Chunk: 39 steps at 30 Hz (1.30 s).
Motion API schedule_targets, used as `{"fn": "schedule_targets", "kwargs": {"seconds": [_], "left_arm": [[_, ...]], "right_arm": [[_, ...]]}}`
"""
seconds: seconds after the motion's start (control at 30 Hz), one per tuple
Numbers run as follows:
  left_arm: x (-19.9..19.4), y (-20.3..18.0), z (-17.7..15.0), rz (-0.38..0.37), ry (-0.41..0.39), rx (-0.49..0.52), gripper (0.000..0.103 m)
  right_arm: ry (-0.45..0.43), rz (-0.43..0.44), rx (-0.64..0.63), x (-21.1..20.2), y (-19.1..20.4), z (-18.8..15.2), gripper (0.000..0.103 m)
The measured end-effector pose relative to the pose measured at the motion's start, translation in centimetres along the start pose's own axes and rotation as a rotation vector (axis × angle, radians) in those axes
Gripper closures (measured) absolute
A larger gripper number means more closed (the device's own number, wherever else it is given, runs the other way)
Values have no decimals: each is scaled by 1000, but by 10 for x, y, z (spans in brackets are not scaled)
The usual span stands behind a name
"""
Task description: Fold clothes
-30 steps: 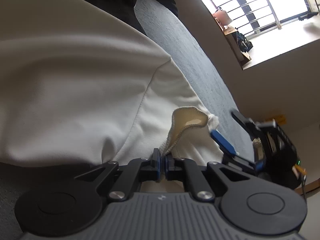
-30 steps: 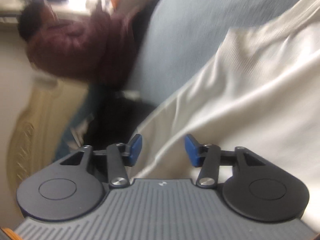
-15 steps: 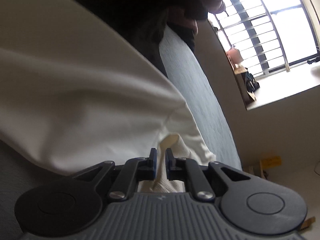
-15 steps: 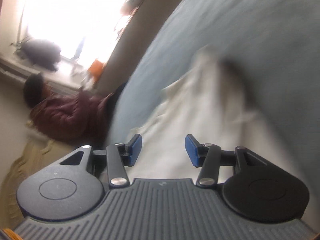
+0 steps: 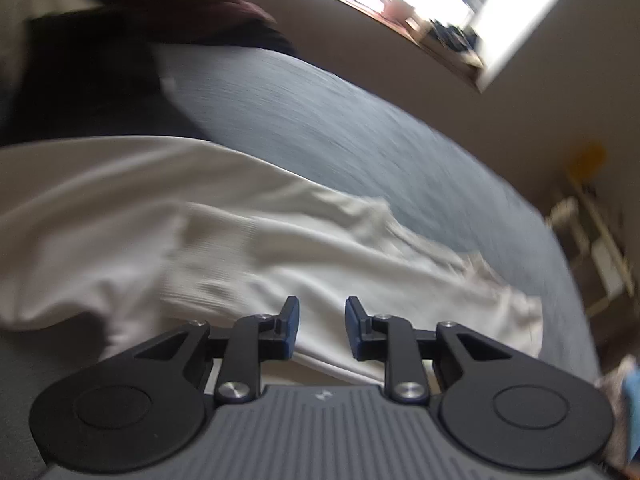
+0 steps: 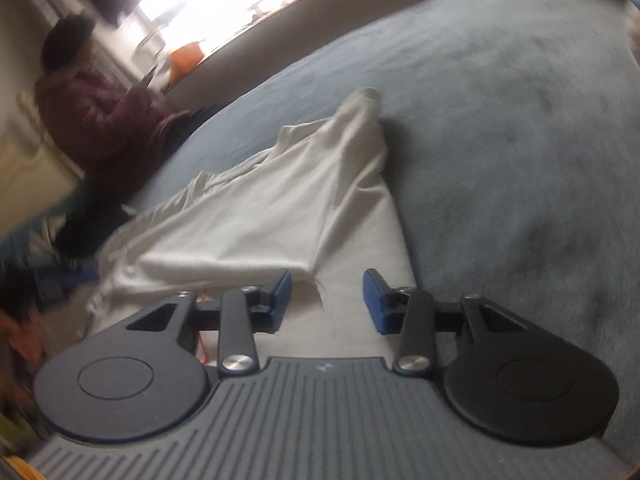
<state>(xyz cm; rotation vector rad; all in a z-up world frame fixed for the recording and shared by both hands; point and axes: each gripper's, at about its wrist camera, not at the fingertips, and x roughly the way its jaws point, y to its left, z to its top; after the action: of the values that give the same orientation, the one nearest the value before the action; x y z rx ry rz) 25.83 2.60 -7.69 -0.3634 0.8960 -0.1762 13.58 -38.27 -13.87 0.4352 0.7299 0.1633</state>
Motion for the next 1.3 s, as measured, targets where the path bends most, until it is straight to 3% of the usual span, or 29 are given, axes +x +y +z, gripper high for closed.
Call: {"fn": "schedule_targets", "kwargs": {"seconds": [0.07,0.2,0.43,0.53,0.63,0.8,0.9,0.93,0.97,1.3], "left_arm": [[12,-38,-3,2,34,93,70],[40,-108,-4,-3,68,227,66],[98,-234,-2,-97,74,446,51],[130,-291,-7,-108,117,538,42],[170,-334,-18,-27,178,621,42],[210,-365,-35,140,177,746,44],[223,-363,-34,196,190,720,68],[226,-360,-33,209,197,700,87],[228,-356,-30,210,200,670,94],[230,-299,-5,-13,152,300,94]], "right_arm": [[1,-3,-35,5,2,5,82],[70,-40,-53,22,-7,-2,88],[-17,-22,-91,19,-13,-27,89],[-57,-13,-95,19,-15,-34,90],[-79,13,-67,18,-22,-37,90],[-97,50,-28,17,-29,-39,90],[-107,65,-11,18,-33,-40,90],[-109,69,-5,18,-34,-41,90],[-111,73,0,18,-35,-41,90],[-131,81,17,19,-35,-44,90]]}}
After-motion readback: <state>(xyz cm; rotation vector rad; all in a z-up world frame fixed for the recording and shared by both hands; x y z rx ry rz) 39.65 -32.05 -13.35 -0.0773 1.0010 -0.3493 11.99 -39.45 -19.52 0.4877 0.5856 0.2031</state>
